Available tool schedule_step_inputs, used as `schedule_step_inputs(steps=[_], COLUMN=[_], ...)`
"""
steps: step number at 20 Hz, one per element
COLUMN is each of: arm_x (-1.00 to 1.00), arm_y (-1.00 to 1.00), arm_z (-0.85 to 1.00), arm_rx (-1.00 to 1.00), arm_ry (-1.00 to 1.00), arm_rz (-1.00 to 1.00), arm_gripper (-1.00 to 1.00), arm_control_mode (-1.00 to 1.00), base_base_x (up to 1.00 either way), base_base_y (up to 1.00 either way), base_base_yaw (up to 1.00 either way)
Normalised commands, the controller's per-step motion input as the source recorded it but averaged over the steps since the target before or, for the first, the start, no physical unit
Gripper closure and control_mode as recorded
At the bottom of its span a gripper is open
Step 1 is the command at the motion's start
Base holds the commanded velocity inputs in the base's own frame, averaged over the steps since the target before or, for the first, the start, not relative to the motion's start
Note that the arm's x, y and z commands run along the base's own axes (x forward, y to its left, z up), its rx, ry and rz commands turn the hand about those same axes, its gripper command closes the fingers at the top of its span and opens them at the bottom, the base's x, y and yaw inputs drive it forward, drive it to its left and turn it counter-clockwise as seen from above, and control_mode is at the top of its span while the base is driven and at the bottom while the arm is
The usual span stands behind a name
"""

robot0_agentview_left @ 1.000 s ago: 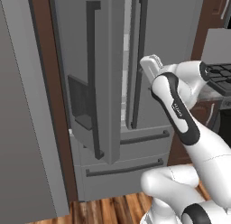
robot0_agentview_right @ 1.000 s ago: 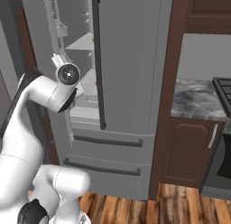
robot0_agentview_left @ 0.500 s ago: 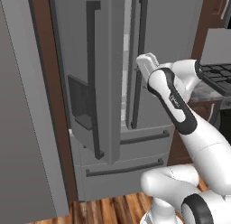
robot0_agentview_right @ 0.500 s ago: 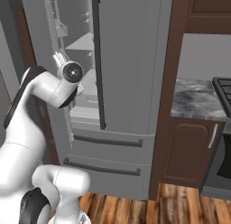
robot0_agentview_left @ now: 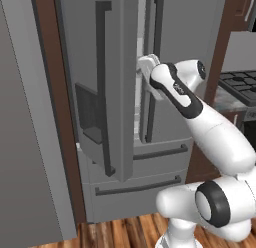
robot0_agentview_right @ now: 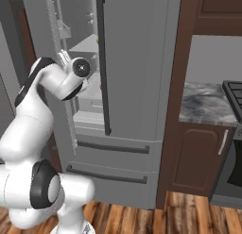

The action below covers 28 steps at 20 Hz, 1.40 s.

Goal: Retrieve the apple and peach from the fridge and place them into the bowl on the dining table.

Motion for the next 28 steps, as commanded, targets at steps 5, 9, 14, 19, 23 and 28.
schedule_step_inputs(steps=[5, 9, 14, 19, 23, 28], arm_x=[0.62, 0.44, 0.24, -0.07, -0.72, -1.00], arm_y=[0.02, 0.23, 0.45, 0.62, 0.96, 1.00], arm_z=[0.00, 0.00, 0.00, -0.02, -0.07, -0.10], arm_rx=[0.07, 0.04, 0.00, 0.00, 0.00, 0.00], arm_ry=[0.03, 0.00, 0.01, 0.02, 0.00, 0.00], arm_rz=[0.00, 0.00, 0.00, 0.02, 0.06, 0.08], arm_gripper=[-1.00, -1.00, -1.00, -1.00, -1.00, -1.00], arm_control_mode=[-1.00, -1.00, -1.00, -1.00, -1.00, -1.00], base_base_x=[0.00, 0.00, 0.00, 0.00, 0.00, 0.00], base_base_y=[0.00, 0.00, 0.00, 0.00, 0.00, 0.00], base_base_yaw=[0.00, 0.00, 0.00, 0.00, 0.00, 0.00])
